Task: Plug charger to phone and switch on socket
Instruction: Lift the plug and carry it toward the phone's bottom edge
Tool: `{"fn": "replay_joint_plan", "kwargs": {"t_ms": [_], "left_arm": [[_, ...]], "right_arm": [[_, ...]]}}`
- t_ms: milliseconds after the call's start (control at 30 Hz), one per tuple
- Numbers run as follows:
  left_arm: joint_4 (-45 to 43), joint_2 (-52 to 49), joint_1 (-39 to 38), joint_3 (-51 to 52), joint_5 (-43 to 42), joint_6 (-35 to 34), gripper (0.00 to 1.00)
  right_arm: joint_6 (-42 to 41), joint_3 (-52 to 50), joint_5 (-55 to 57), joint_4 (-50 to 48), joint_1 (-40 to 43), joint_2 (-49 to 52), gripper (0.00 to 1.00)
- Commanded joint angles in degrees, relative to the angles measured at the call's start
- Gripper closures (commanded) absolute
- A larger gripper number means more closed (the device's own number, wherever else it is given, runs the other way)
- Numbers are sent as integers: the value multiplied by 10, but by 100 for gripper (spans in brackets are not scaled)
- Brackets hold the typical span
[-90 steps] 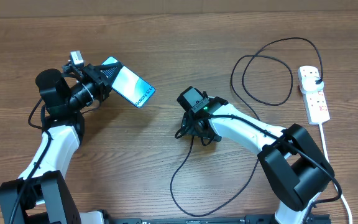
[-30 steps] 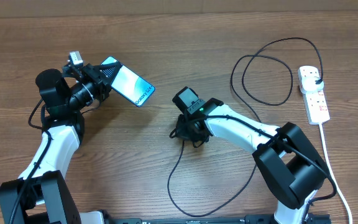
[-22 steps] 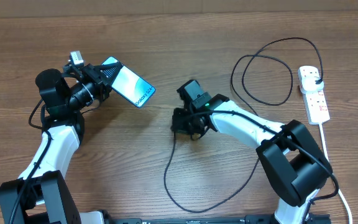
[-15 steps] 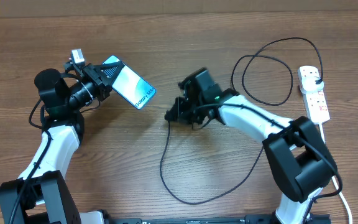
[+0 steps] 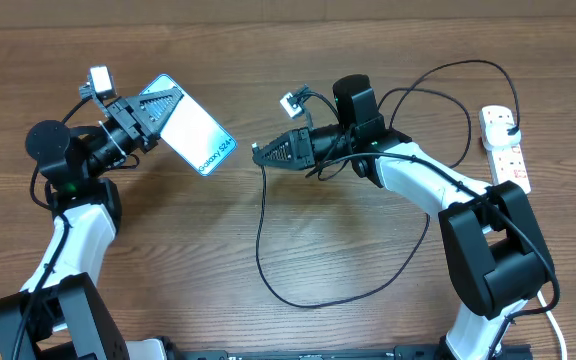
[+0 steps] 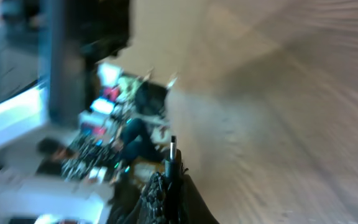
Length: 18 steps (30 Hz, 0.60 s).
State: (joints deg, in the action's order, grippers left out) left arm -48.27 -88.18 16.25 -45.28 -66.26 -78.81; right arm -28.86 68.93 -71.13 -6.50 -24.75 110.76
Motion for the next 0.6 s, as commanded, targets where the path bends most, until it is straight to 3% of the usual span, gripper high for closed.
{"fn": "replay_joint_plan", "kwargs": {"t_ms": [0, 300, 567], "left_arm": [[-7, 3, 7, -12, -17, -27, 96], [-4, 3, 8, -12, -17, -23, 96], [50, 3, 4, -12, -20, 37, 96]], "right_arm": [[33, 6, -101, -12, 0, -16, 96], [66, 5, -156, -3, -4, -16, 96], [121, 5, -154, -3, -48, -16, 92]]}}
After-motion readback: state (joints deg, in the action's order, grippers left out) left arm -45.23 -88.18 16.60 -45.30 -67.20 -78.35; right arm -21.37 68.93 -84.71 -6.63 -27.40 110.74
